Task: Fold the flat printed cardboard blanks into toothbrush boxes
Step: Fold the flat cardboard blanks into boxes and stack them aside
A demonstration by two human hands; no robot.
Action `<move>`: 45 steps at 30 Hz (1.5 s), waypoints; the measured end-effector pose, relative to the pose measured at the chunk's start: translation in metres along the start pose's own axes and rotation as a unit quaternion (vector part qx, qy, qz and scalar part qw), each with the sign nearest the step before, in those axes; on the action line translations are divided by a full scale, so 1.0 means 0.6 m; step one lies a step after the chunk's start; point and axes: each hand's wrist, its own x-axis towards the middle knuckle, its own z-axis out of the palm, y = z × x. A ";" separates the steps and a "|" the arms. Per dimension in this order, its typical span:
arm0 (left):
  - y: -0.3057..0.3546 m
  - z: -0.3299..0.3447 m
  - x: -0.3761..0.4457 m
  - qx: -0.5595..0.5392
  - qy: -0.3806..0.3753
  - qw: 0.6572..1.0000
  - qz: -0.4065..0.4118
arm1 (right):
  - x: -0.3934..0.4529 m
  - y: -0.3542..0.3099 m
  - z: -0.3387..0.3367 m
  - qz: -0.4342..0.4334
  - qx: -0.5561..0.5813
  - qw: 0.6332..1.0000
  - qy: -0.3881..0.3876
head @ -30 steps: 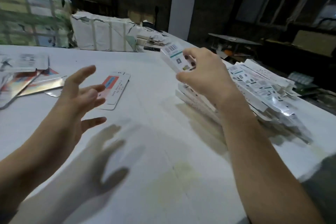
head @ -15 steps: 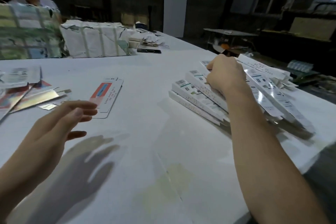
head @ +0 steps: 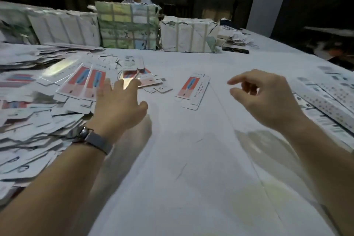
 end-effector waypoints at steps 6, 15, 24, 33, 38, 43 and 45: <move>-0.041 -0.005 0.005 0.060 -0.056 0.993 -0.083 | -0.034 -0.038 0.071 0.085 0.275 0.940 -0.185; 0.012 -0.029 -0.019 0.055 0.058 0.997 0.015 | -0.030 -0.032 0.084 0.166 0.372 0.898 -0.169; 0.075 -0.056 -0.061 -0.343 0.052 0.932 0.108 | -0.018 -0.030 0.071 0.204 0.574 0.788 -0.091; 0.110 -0.013 -0.086 -0.620 -0.334 0.693 0.157 | -0.003 0.009 0.042 0.041 0.089 0.992 0.081; 0.123 -0.017 -0.098 -0.645 -0.348 0.658 0.176 | -0.019 -0.011 0.060 -0.040 0.165 0.985 -0.032; 0.125 -0.023 -0.104 -0.667 -0.333 0.642 0.181 | -0.021 -0.017 0.057 -0.024 0.218 0.975 -0.016; 0.126 -0.027 -0.112 -0.656 -0.331 0.654 0.181 | -0.017 -0.016 0.051 -0.009 0.258 0.966 -0.015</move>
